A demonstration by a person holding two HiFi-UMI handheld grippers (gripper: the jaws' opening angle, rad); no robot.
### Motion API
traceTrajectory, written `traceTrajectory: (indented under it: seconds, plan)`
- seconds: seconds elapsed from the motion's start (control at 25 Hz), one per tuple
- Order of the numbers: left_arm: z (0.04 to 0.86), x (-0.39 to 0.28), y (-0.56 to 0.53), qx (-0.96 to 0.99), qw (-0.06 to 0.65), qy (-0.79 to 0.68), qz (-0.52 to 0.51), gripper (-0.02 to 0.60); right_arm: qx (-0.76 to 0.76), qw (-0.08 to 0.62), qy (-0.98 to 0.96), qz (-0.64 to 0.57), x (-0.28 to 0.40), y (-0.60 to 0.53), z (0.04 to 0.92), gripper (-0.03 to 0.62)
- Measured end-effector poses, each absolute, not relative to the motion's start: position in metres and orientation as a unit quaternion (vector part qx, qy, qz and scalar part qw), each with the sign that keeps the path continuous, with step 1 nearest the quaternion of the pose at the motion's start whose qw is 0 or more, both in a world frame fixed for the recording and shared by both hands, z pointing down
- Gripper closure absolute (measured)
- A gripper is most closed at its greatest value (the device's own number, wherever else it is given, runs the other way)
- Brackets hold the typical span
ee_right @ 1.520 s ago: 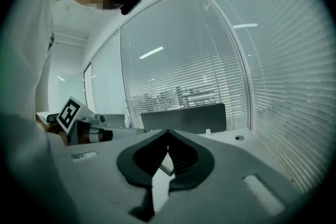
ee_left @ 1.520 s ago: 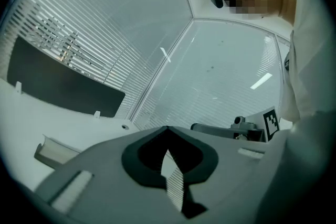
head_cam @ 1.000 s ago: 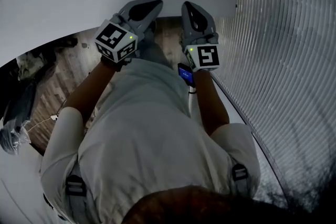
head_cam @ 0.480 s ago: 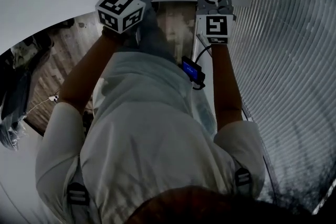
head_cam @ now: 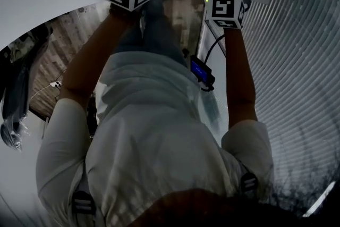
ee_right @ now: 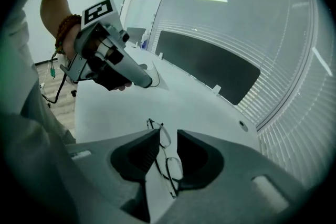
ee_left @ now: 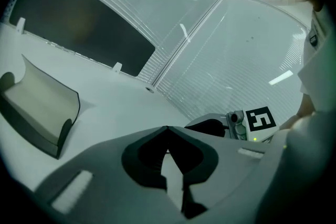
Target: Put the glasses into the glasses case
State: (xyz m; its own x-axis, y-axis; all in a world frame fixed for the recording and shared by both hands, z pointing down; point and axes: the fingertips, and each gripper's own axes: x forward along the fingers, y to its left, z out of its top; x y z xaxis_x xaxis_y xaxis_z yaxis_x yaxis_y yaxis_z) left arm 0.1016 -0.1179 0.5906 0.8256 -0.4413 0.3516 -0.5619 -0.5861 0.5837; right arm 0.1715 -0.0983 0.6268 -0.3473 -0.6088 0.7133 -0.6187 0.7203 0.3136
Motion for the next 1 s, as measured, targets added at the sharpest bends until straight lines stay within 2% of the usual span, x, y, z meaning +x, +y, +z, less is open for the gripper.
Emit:
traceTrajectory:
  seconds: [0.2,0.48,0.8,1.0]
  plan:
    - [0.602,0.097,-0.132,0.885,0.359,-0.285,0.086,0.583,0.350,0.458,-0.816,-0.033,0.162,-0.111,0.639,0.481]
    - [0.606,0.091,-0.137,0.880,0.370,-0.283,0.087,0.581,0.328,0.451,-0.829,-0.042,0.150,-0.116,0.624,0.468]
    - [0.603,0.086,-0.143,0.878,0.368,-0.292,0.088,0.583,0.294,0.502,-0.811,-0.061,0.158,-0.112,0.643,0.462]
    - [0.600,0.086,-0.143,0.879,0.366,-0.293,0.085,0.581,0.305,0.495,-0.811,-0.064,0.162,-0.113,0.647,0.533]
